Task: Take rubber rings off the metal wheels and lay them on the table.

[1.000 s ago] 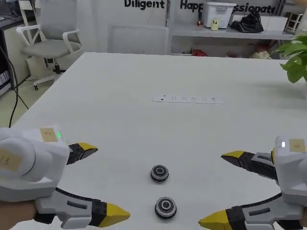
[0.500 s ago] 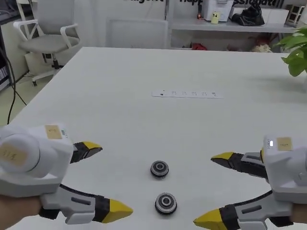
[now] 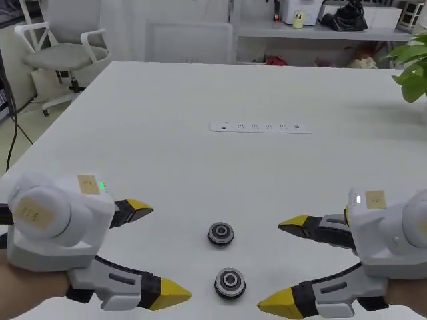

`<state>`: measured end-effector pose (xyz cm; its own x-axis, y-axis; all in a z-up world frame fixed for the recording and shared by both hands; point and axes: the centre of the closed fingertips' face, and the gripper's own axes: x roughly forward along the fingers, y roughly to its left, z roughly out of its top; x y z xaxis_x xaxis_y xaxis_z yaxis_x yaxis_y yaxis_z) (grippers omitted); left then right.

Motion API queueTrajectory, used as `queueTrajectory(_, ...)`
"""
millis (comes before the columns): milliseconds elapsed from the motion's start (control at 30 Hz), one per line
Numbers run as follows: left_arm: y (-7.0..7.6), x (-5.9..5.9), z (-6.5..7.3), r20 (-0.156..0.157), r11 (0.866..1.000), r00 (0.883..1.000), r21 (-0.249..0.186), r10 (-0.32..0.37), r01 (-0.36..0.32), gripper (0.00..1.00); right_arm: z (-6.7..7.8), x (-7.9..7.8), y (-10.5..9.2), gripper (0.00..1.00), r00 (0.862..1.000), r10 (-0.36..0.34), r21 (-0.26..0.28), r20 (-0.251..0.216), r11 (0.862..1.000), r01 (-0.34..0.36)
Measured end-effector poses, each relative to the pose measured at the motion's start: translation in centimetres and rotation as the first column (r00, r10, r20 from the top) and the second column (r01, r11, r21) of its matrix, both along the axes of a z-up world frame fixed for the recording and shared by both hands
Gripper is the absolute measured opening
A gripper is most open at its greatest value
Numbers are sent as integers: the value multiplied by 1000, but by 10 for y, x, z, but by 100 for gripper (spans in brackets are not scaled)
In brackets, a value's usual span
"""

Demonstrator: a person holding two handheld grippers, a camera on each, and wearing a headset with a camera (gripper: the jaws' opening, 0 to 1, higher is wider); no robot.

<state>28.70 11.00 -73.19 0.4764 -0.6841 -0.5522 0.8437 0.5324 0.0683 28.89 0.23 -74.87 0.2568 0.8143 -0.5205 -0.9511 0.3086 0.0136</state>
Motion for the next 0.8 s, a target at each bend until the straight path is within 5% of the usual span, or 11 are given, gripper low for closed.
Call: queueTrajectory(800,-16,5,-19,-52,999,997,-9,-51,50,77,-28,6,12,61,998,29,4,-53,1000,-29)
